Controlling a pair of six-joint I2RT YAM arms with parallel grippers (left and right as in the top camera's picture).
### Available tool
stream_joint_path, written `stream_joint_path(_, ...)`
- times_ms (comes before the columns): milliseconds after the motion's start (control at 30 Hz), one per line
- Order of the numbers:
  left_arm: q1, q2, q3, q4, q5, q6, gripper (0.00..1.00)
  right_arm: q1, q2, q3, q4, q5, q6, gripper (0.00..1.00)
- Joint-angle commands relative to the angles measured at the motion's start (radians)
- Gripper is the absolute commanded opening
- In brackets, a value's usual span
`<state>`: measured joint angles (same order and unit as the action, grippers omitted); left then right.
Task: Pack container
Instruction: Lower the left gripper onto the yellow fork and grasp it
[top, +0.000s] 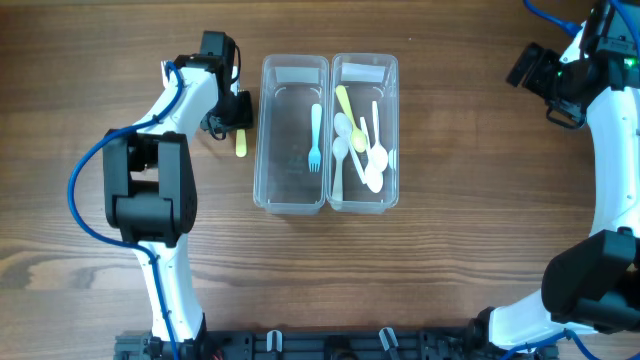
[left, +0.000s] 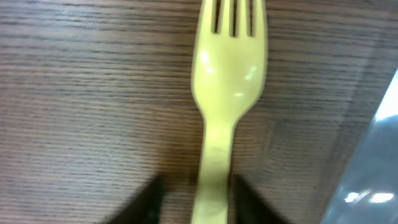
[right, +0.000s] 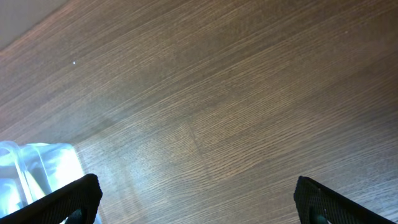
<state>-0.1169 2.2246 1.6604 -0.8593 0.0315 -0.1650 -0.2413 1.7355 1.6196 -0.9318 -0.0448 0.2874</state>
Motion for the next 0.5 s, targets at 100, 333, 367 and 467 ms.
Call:
stream_joint_path(100,-0.005,0.047,-0.01,-0.004,0.016,0.001,0.04,0.002,0.01,0.009,0.0,-0.009,0.005,1.0)
stream_joint_path(333,-0.003,0.024,-0.011,-0.027,0.003,0.001,0.04,0.002,0.01,0.009,-0.002,-0.01,0.005,1.0)
stream_joint_path(367,-0.003,0.013,-0.011,-0.036,-0.004,0.002,0.04,0.002,0.01,0.009,-0.002,-0.01,0.005,1.0)
stream_joint_path(467,-0.003,0.0,-0.011,-0.05,-0.011,0.001,0.04,0.002,0.01,0.009,-0.003,-0.023,0.004,1.0)
